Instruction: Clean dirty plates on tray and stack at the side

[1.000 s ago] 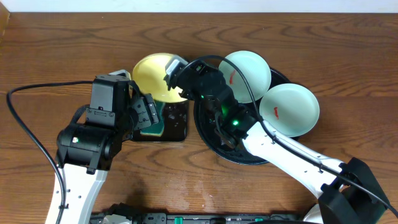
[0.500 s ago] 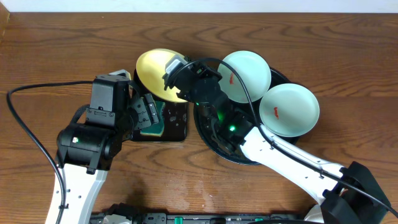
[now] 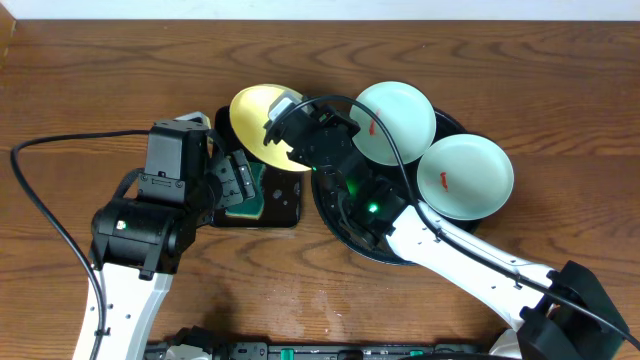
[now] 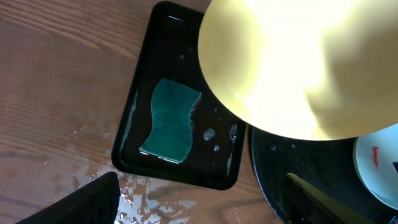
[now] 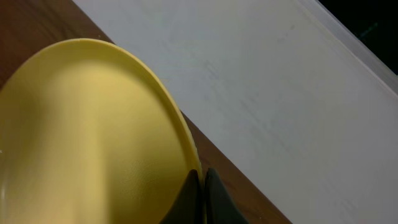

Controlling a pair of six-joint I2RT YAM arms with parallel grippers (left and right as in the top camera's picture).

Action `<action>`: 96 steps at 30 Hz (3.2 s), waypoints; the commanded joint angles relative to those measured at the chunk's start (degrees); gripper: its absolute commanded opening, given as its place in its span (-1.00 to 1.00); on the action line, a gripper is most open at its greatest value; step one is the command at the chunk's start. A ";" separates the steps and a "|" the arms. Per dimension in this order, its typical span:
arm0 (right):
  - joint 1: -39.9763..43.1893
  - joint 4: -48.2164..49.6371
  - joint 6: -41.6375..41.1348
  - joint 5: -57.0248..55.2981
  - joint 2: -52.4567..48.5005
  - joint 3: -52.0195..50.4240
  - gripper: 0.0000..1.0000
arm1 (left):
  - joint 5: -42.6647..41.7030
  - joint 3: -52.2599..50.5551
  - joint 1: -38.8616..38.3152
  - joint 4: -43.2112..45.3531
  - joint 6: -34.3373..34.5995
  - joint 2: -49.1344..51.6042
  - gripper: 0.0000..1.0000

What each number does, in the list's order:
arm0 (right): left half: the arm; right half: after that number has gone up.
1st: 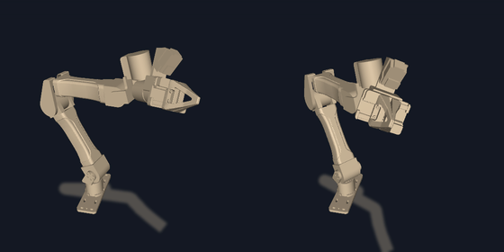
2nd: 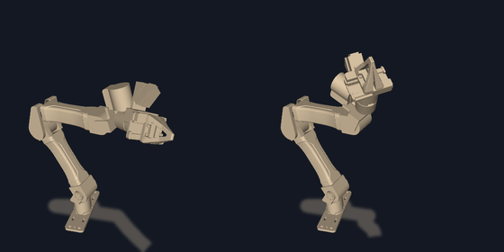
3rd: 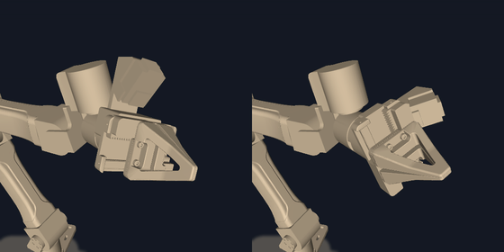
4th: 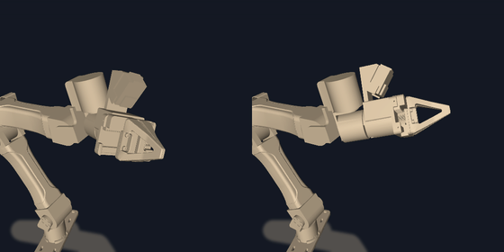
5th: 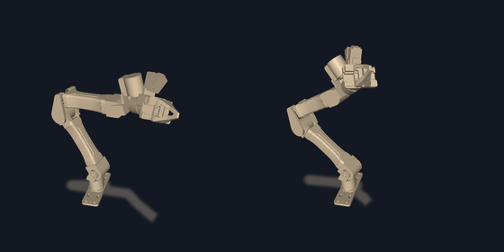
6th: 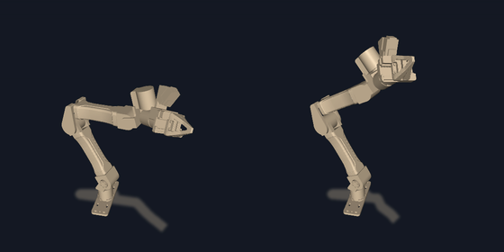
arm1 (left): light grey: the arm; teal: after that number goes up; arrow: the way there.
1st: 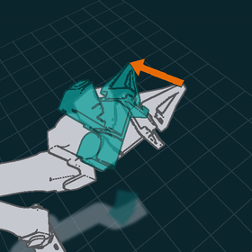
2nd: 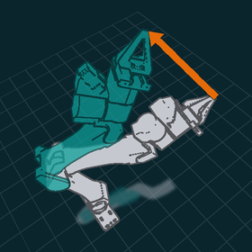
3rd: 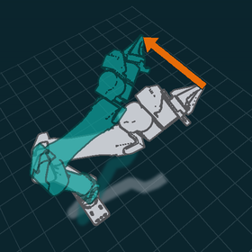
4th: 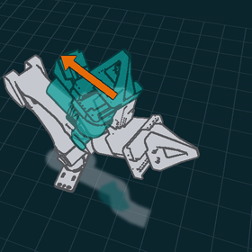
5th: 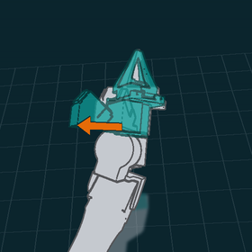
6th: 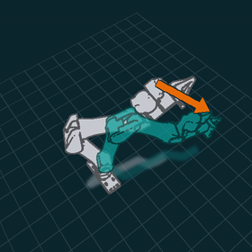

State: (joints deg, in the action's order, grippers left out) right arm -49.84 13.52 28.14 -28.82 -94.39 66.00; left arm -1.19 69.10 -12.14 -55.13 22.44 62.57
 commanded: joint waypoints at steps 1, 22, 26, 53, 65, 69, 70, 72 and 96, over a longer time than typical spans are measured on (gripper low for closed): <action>-0.52 -1.01 -6.71 -1.20 0.87 0.63 -0.98 | -0.09 1.38 0.24 -0.11 -0.35 0.02 0.66; 45.51 -52.59 -54.05 39.04 14.29 0.63 -0.98 | -0.09 1.38 0.24 -0.11 -0.35 0.02 0.66; 61.05 -56.81 -51.87 41.00 13.33 0.55 -0.98 | -0.09 1.38 0.24 -0.11 -0.35 0.02 0.66; 89.92 -49.53 -49.27 38.14 -4.63 0.55 0.27 | -0.09 1.38 0.24 -0.11 -0.35 0.02 0.67; 72.48 -60.61 -43.30 42.36 6.49 0.50 0.22 | -0.09 1.38 0.24 -0.11 -0.35 0.02 0.67; 64.32 -61.70 -43.32 32.33 5.53 -1.95 0.09 | -0.09 1.38 0.24 -0.11 -0.35 0.02 0.67; 62.55 -61.22 -43.47 29.62 5.31 -2.89 0.05 | -0.09 1.38 0.24 -0.11 -0.35 0.02 0.67; 59.47 -59.58 -45.51 23.47 4.72 -5.20 -0.11 | -0.09 1.38 0.24 -0.11 -0.35 0.02 0.66; 55.74 -57.46 -39.21 35.26 15.21 -12.74 -0.97 | -0.09 1.38 0.24 -0.11 -0.35 0.02 0.67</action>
State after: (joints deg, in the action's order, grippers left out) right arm 6.02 -43.31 -15.49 -3.88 -83.83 53.39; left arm -1.19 69.12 -12.14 -55.16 22.44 62.57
